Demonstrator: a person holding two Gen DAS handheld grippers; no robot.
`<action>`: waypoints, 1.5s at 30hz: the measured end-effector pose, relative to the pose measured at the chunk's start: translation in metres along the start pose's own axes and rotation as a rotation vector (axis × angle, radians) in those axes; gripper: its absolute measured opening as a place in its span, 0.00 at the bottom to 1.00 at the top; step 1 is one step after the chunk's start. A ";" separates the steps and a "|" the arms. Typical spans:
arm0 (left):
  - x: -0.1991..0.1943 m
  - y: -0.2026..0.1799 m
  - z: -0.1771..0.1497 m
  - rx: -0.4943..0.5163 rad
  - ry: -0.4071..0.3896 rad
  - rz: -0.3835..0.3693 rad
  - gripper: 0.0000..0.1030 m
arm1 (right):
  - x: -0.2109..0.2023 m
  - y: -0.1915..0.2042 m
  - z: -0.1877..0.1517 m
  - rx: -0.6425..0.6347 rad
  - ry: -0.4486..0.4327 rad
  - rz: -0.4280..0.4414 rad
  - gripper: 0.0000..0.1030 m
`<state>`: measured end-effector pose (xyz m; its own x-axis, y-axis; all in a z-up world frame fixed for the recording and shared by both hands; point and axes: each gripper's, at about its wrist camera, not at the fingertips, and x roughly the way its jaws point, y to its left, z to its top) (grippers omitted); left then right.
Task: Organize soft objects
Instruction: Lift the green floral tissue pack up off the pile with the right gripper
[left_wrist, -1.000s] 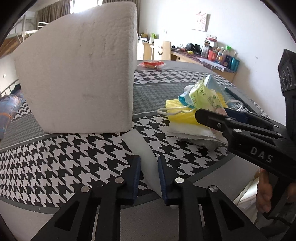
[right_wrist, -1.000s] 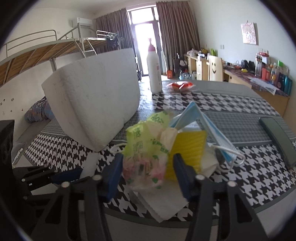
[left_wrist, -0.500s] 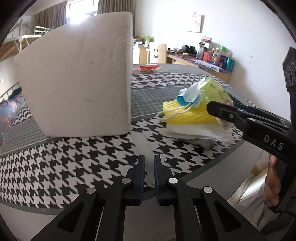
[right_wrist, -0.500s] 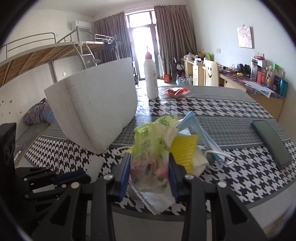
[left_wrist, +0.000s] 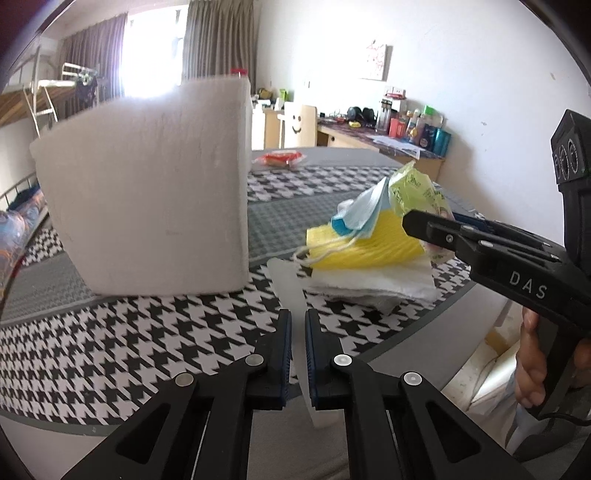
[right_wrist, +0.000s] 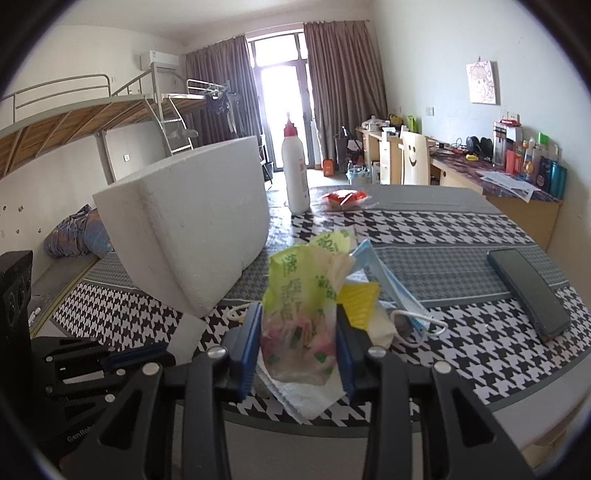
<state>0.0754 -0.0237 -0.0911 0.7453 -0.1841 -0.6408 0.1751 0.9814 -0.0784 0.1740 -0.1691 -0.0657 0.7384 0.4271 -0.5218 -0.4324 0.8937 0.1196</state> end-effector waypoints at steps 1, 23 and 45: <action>-0.002 0.000 0.001 0.003 -0.006 0.002 0.08 | -0.001 0.000 0.001 -0.001 -0.003 0.000 0.40; -0.012 -0.006 0.032 0.040 -0.098 -0.004 0.08 | -0.014 0.006 0.013 -0.026 -0.051 -0.022 0.40; -0.029 -0.012 0.070 0.084 -0.199 -0.024 0.08 | -0.026 0.010 0.029 -0.055 -0.111 -0.038 0.40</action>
<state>0.0965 -0.0334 -0.0182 0.8514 -0.2221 -0.4752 0.2406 0.9704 -0.0224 0.1656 -0.1678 -0.0261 0.8062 0.4084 -0.4282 -0.4285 0.9019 0.0534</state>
